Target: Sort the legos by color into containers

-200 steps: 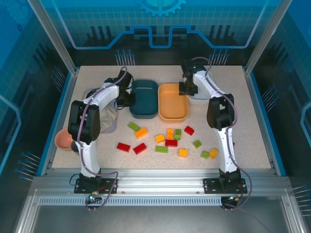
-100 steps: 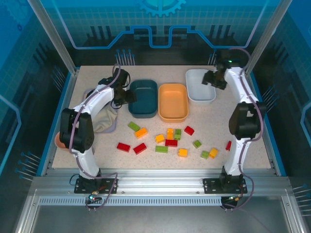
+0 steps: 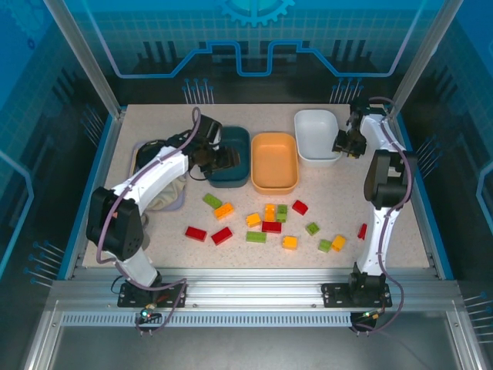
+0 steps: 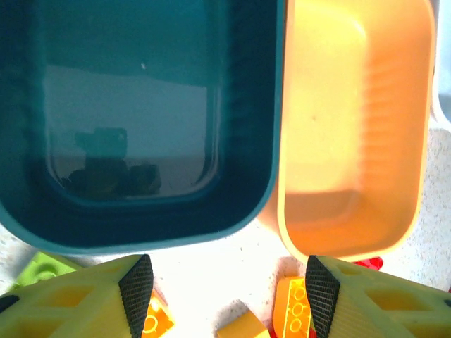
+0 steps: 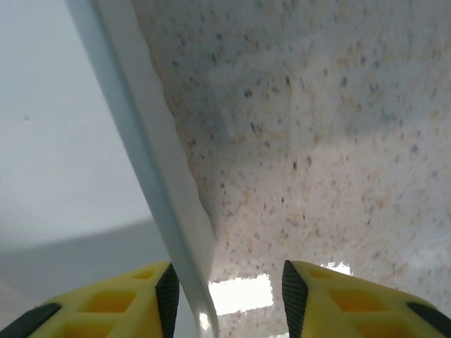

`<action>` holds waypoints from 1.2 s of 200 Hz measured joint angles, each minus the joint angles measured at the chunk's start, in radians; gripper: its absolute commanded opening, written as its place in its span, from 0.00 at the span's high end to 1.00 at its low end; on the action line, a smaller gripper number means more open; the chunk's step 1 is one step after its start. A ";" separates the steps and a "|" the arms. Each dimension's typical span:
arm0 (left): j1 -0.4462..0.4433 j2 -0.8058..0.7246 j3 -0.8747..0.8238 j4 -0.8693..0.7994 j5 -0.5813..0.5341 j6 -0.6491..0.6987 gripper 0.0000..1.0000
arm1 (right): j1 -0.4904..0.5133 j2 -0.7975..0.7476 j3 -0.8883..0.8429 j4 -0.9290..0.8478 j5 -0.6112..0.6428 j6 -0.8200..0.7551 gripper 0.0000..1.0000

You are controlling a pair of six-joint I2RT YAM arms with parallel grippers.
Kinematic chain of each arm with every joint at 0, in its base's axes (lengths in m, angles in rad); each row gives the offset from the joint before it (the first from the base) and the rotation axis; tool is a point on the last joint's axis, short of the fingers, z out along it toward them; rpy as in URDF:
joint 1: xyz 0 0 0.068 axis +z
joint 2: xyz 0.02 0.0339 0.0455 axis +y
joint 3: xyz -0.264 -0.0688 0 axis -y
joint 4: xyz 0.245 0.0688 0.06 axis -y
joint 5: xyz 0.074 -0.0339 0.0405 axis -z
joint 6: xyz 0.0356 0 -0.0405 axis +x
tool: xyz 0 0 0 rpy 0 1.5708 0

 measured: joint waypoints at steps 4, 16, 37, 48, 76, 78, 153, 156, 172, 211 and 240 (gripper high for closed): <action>-0.005 0.000 -0.005 0.001 0.003 -0.005 0.37 | 0.000 0.005 0.009 0.000 0.000 -0.008 0.66; -0.019 -0.002 -0.023 0.007 0.011 -0.023 0.37 | 0.000 0.018 0.039 0.000 -0.001 -0.010 0.74; -0.035 -0.016 -0.045 0.010 0.016 -0.045 0.37 | 0.004 0.038 0.063 0.000 0.013 -0.026 0.85; -0.037 -0.026 -0.049 0.011 0.016 -0.050 0.37 | 0.006 0.038 0.063 -0.006 0.019 -0.027 0.87; -0.038 -0.054 -0.049 0.016 0.016 -0.065 0.37 | 0.015 0.020 0.031 0.012 0.049 -0.024 0.91; -0.038 -0.056 -0.049 0.016 0.016 -0.067 0.37 | 0.015 0.016 0.024 0.014 0.050 -0.023 0.91; -0.038 -0.118 -0.112 0.023 0.016 -0.070 0.37 | 0.028 -0.218 -0.327 0.064 0.085 -0.055 0.94; -0.038 -0.122 -0.116 0.023 0.016 -0.071 0.37 | 0.029 -0.231 -0.345 0.066 0.087 -0.058 0.94; -0.038 -0.150 -0.148 0.024 0.016 -0.071 0.37 | 0.033 -0.298 -0.431 0.072 0.092 -0.070 0.94; -0.038 -0.233 -0.235 0.037 0.019 -0.097 0.37 | 0.045 -0.377 -0.530 0.085 0.100 -0.101 0.93; -0.038 -0.291 -0.300 0.052 0.019 -0.122 0.37 | 0.072 -0.378 -0.548 0.102 0.117 -0.114 0.78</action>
